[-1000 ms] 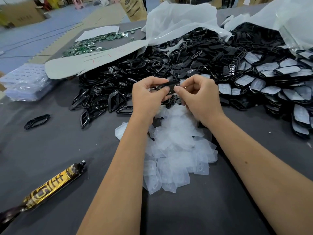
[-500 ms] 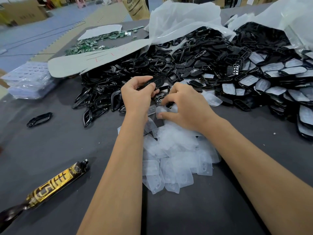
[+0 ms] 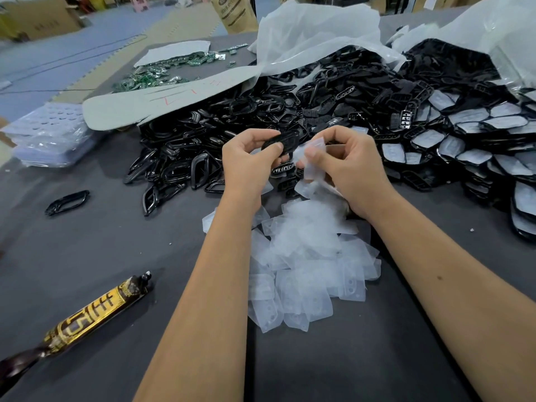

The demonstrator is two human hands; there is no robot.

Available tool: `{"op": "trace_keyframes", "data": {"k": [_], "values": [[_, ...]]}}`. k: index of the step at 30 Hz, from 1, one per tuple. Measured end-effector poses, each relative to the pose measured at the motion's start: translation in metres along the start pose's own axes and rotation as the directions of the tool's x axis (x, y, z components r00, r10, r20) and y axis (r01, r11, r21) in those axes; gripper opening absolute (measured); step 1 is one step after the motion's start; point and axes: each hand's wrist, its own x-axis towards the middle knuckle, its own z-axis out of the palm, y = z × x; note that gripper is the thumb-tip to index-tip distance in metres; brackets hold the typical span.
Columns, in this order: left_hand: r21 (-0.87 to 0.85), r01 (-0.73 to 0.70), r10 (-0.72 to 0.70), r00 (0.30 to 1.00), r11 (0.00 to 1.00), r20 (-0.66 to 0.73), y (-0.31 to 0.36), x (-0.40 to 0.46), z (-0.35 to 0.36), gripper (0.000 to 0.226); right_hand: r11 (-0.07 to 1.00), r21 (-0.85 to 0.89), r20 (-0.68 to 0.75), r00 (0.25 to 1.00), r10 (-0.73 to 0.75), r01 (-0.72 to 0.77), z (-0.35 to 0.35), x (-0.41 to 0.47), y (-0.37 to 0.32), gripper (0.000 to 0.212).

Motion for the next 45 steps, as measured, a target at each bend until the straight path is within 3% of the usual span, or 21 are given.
{"op": "trace_keyframes", "data": {"k": [7,14,19,21,25,31,39,43,45], "values": [[0.029,-0.007,0.007,1.0,1.0,0.002,0.0,-0.002,0.003,0.018,0.984,-0.154,-0.036,0.995,-0.092,0.086,0.002,0.003,0.002,0.008],[0.01,0.012,-0.012,1.0,1.0,-0.02,0.002,-0.003,0.004,0.017,0.997,-0.071,-0.065,0.998,0.009,-0.013,0.0,0.0,0.001,0.011],[0.018,0.0,0.0,1.0,1.0,-0.031,0.001,-0.005,0.005,0.016,0.922,-0.373,-0.047,0.99,-0.134,0.107,0.006,-0.002,0.0,0.018],[0.017,-0.012,0.012,0.999,1.0,-0.037,0.001,-0.005,0.006,0.016,0.91,-0.394,-0.037,0.987,-0.159,0.132,0.009,-0.003,-0.001,0.017],[-0.013,-0.018,0.018,0.998,1.0,-0.055,0.002,-0.006,0.007,0.016,0.932,-0.345,-0.063,0.988,-0.141,0.111,0.007,-0.001,0.003,0.018],[-0.015,-0.024,0.023,0.999,1.0,-0.044,-0.001,-0.008,0.011,0.017,1.0,0.0,-0.069,0.997,0.017,-0.018,0.003,0.002,0.004,0.015],[0.036,-0.038,0.039,0.999,0.999,-0.002,-0.002,-0.009,0.011,0.02,0.983,0.185,-0.073,0.997,0.017,-0.003,0.001,0.001,0.0,0.026],[0.055,-0.057,0.055,0.998,0.997,0.038,-0.002,-0.012,0.013,0.023,0.986,0.164,-0.103,0.995,-0.005,0.022,-0.002,0.003,0.004,0.009],[0.057,-0.059,0.056,0.997,0.997,0.054,-0.001,-0.013,0.013,0.025,0.993,0.119,-0.103,0.995,-0.016,0.029,-0.001,0.003,0.006,0.019]]}}
